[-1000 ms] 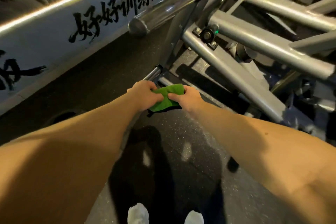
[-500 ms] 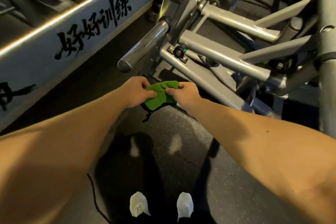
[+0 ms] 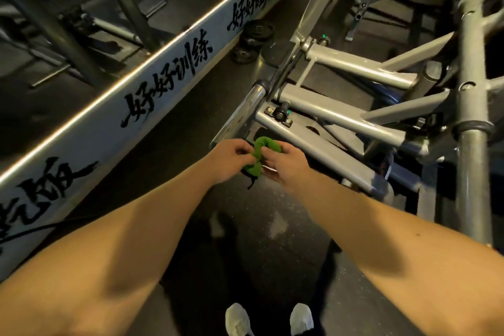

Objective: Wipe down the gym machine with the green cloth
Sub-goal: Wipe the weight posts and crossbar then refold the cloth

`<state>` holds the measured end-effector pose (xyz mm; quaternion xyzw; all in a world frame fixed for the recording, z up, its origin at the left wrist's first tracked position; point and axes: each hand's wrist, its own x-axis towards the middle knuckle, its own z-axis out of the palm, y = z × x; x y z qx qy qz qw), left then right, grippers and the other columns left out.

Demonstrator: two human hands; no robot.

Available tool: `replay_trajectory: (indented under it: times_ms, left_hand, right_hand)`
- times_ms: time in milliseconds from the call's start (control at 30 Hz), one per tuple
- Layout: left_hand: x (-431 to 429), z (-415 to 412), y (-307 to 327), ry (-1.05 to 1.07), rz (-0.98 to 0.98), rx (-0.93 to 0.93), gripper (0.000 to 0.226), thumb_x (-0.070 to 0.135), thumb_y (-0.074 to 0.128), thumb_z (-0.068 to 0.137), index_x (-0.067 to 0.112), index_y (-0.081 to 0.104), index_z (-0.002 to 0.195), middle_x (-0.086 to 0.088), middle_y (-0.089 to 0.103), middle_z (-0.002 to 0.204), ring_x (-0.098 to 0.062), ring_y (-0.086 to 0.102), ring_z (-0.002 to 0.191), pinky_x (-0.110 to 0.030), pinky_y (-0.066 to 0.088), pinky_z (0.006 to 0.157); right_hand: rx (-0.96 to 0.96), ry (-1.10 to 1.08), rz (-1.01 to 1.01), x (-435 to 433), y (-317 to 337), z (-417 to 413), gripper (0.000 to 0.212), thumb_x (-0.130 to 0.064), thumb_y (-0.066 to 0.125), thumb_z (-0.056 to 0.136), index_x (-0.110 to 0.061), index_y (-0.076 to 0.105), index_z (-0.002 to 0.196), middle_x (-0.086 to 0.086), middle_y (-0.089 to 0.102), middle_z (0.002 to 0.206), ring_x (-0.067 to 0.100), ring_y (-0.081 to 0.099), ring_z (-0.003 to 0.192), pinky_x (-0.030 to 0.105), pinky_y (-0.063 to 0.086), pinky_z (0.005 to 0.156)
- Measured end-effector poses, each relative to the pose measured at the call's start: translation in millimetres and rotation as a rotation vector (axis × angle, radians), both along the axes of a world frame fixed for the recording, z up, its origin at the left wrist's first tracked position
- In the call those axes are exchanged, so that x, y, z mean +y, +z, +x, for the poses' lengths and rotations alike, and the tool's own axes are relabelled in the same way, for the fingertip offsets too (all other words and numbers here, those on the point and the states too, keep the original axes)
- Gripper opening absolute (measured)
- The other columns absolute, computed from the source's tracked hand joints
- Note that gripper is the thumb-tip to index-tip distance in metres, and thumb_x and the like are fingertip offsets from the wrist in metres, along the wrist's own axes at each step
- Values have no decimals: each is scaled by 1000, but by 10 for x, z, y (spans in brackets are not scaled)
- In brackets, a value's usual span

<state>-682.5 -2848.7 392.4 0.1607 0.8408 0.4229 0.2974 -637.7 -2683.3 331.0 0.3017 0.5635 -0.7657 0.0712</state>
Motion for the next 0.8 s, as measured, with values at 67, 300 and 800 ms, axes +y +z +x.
replay_trajectory:
  times_ms: [67,300,800]
  left_hand:
    - [-24,-29,111,-6,18,-47,13,23,64,98,24,71,109,3,71,105,-9,69,98,-28,55,90]
    - [74,-334,220,-8,26,-108,16,32,61,99,24,74,106,3,75,100,-11,72,96,-41,57,95]
    - [767,-1864,199,118,-129,-72,11,10,64,98,14,74,100,-12,76,97,-27,74,89,-35,61,81]
  right_hand:
    - [-2,-25,15,-24,74,-32,23,-13,73,93,-19,69,115,9,76,109,26,75,98,47,62,88]
    - [-54,-108,11,5,128,-267,18,-13,64,94,-19,72,110,13,75,107,27,74,95,47,63,84]
    - [-57,-209,-184,776,72,-1663,34,-28,68,95,-1,68,115,25,72,112,38,73,93,55,59,88]
